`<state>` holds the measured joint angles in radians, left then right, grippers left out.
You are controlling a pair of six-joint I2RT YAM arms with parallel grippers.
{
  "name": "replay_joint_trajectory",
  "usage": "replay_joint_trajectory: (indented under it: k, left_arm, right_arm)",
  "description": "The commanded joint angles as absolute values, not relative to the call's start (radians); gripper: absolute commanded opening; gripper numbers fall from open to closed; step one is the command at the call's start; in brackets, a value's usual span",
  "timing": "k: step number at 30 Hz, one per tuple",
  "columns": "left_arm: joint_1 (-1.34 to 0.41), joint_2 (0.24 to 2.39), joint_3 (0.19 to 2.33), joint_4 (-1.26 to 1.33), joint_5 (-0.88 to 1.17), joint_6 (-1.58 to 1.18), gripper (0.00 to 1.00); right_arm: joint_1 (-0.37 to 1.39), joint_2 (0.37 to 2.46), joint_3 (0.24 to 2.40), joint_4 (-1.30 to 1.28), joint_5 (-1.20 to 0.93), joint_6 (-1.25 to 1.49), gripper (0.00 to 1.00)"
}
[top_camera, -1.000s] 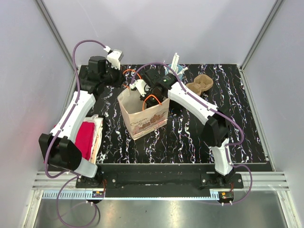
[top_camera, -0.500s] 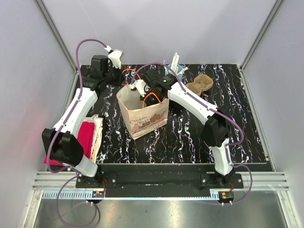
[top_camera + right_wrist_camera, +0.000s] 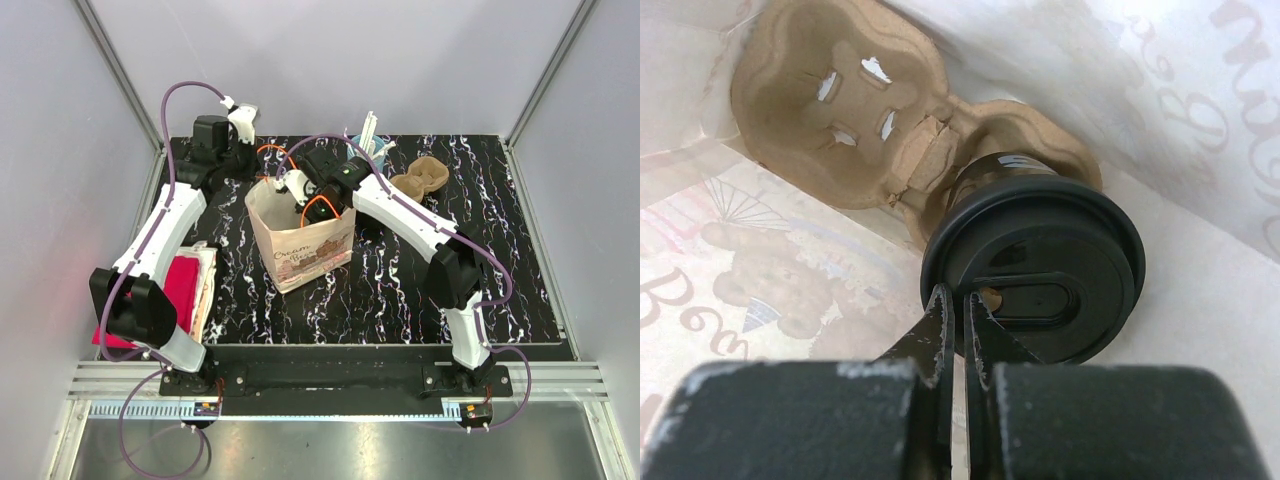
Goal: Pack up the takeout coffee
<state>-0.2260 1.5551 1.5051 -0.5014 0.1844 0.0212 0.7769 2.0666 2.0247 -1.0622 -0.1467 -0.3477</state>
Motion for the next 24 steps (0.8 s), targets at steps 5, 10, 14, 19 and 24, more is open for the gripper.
replay_joint_trajectory:
  k: [5,10,14,19,24]
  left_arm:
    - [-0.224,1.536,1.536,-0.483,0.206,0.020,0.00]
    - [-0.225,1.525,1.525,-0.479,0.213,0.017,0.00]
    - [-0.225,1.517,1.523,-0.477,0.221,0.015,0.00]
    - [-0.225,1.517,1.523,-0.479,0.221,0.017,0.00]
    - [-0.224,1.517,1.522,-0.477,0.224,0.014,0.00]
  right_arm:
    - [0.784,2.011,2.019,-1.029,-0.121,-0.367,0.00]
    - [0.784,2.016,2.010,-1.022,-0.117,-0.373,0.00]
    - [0.784,2.020,2.002,-1.016,-0.115,-0.374,0.00]
    - [0.784,2.026,1.999,-1.012,-0.115,-0.377,0.00]
    - [0.782,2.031,1.993,-1.008,-0.117,-0.379,0.00]
